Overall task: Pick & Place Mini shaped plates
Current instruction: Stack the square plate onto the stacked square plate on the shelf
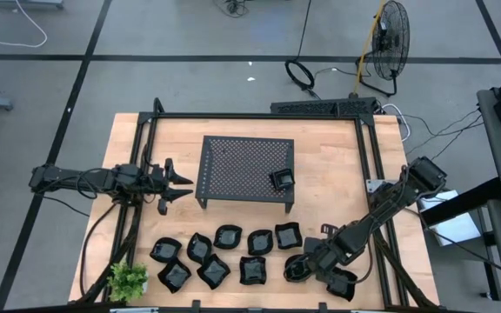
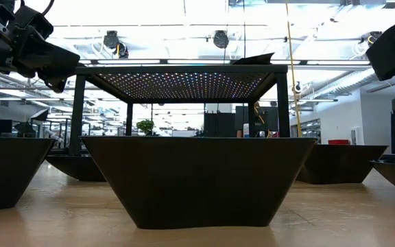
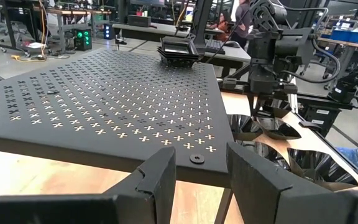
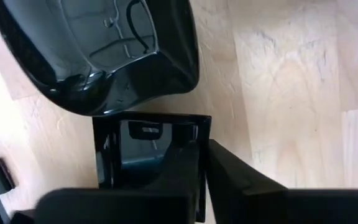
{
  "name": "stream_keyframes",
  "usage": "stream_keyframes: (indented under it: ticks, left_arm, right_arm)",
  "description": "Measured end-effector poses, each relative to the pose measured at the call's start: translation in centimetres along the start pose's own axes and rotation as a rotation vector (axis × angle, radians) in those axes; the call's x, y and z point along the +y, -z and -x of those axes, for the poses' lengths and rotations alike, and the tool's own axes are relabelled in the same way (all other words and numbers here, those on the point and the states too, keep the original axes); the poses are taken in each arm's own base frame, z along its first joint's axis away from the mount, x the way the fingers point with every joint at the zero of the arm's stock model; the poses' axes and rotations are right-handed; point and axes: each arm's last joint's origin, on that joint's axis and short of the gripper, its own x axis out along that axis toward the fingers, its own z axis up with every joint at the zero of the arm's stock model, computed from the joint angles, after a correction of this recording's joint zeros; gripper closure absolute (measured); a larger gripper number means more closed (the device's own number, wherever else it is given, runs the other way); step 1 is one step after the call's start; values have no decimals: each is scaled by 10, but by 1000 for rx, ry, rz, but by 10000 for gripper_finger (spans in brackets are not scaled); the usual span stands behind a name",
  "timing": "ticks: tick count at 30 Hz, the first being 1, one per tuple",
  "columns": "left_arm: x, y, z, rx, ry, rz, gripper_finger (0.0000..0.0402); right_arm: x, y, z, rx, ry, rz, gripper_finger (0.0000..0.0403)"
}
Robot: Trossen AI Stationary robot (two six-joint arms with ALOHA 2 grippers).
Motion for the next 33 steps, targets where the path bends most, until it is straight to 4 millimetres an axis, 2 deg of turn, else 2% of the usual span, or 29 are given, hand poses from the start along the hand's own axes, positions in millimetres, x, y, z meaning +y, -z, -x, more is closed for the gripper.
stream_keyframes:
  ticks: [7,9,12,16,21,27,30,33]
  left_arm:
    - [0,0,0,0,0,0,256]
    - [0,0,0,0,0,0,256]
    - [0,0,0,0,0,0,256]
    - [0,0,0,0,0,0,256]
    - [0,0,0,0,0,0,256]
    - [0,0,0,0,0,0,256]
    - [0,0,0,0,0,0,256]
    - [0,0,0,0,0,0,256]
  right_arm:
    - [-2,-1,0,6,6,20,400]
    - [-4,-1,5,24,-1,15,400]
    - [-13,-2,23,25,-8,-9,402]
    - [-29,-1,59,-26,-36,-63,402]
    - [-53,-11,108,-271,-137,-228,402]
    - [-79,-36,178,-641,-269,-460,402]
    - [-95,-52,213,-754,-283,-509,402]
    - [-113,-68,233,-804,-213,-549,402]
